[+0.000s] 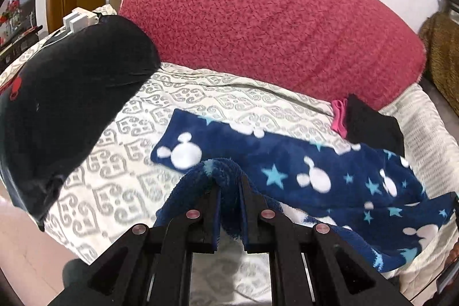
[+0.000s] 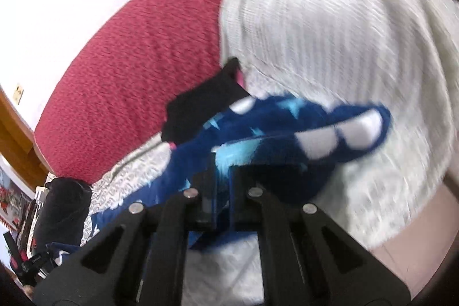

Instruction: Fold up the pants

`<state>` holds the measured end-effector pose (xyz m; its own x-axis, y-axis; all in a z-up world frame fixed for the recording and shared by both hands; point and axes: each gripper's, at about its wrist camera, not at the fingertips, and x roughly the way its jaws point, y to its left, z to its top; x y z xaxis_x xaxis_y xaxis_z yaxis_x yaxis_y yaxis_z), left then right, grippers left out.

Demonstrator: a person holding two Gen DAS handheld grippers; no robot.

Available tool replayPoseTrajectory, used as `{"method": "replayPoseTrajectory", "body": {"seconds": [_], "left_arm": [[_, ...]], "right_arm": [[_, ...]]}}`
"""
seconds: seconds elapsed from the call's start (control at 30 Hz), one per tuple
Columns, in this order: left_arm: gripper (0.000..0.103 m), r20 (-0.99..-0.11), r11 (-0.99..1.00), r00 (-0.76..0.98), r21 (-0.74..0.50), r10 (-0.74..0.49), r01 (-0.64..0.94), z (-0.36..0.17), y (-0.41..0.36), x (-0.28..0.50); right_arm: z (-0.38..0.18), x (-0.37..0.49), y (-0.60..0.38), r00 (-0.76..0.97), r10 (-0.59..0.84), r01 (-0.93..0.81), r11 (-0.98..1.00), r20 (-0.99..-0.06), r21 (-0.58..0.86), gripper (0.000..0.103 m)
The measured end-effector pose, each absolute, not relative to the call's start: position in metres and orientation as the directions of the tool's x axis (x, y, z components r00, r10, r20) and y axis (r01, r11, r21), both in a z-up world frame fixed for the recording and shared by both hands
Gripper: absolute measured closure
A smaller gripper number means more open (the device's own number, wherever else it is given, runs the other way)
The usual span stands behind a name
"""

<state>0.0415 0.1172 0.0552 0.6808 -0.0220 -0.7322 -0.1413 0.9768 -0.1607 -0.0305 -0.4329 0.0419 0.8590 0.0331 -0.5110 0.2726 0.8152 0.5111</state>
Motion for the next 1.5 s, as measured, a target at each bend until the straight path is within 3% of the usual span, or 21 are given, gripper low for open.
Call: {"method": "replayPoseTrajectory", "body": {"seconds": [0.27, 0.4, 0.53, 0.63, 0.8, 0.87, 0.97, 1.0, 1.1, 1.23, 1.5], "left_arm": [[0.093, -0.836, 0.963, 0.538, -0.047, 0.108, -0.267, 0.05, 0.121, 0.165], [0.087, -0.894, 0.956, 0.41, 0.063, 0.181, -0.286, 0.008, 0.117, 0.234], [0.072, -0.923, 0.954, 0.281, 0.206, 0.263, -0.216, -0.042, 0.101, 0.281], [0.072, -0.911, 0.944, 0.267, 0.274, 0.315, -0.181, -0.053, 0.099, 0.294], [0.071, -0.854, 0.916, 0.337, 0.352, 0.398, -0.19, -0.036, 0.114, 0.299], [0.071, -0.817, 0.889, 0.352, 0.409, 0.458, -0.206, -0.027, 0.125, 0.302], [0.071, -0.801, 0.882, 0.372, 0.399, 0.469, -0.252, -0.012, 0.146, 0.3], [0.07, -0.802, 0.889, 0.389, 0.376, 0.453, -0.261, -0.006, 0.153, 0.295], [0.056, -0.807, 0.909, 0.421, 0.337, 0.414, -0.247, 0.001, 0.164, 0.281], [0.041, -0.813, 0.927, 0.448, 0.307, 0.373, -0.215, -0.002, 0.174, 0.248], [0.039, -0.84, 0.971, 0.488, 0.221, 0.236, -0.09, -0.037, 0.183, 0.175]], "right_arm": [[0.05, 0.107, -0.434, 0.796, 0.049, 0.277, 0.857, -0.604, 0.434, 0.096], [0.015, 0.17, -0.437, 0.724, 0.015, 0.348, 0.855, -0.69, 0.384, 0.095], [-0.038, 0.217, -0.442, 0.598, -0.017, 0.414, 0.862, -0.802, 0.291, 0.084], [-0.065, 0.232, -0.448, 0.528, -0.009, 0.42, 0.872, -0.849, 0.252, 0.083], [-0.066, 0.226, -0.458, 0.541, 0.035, 0.349, 0.9, -0.84, 0.262, 0.078], [-0.057, 0.221, -0.463, 0.556, 0.01, 0.327, 0.917, -0.831, 0.23, 0.067], [-0.042, 0.213, -0.466, 0.578, -0.092, 0.337, 0.932, -0.811, 0.134, 0.047], [-0.039, 0.21, -0.465, 0.583, -0.129, 0.349, 0.931, -0.802, 0.105, 0.047], [-0.027, 0.193, -0.463, 0.603, -0.177, 0.379, 0.921, -0.778, 0.084, 0.046], [-0.011, 0.166, -0.427, 0.656, -0.065, 0.251, 0.959, -0.752, 0.136, 0.045], [-0.005, 0.123, -0.252, 0.632, 0.209, -0.274, 0.961, -0.747, 0.037, 0.039]]}}
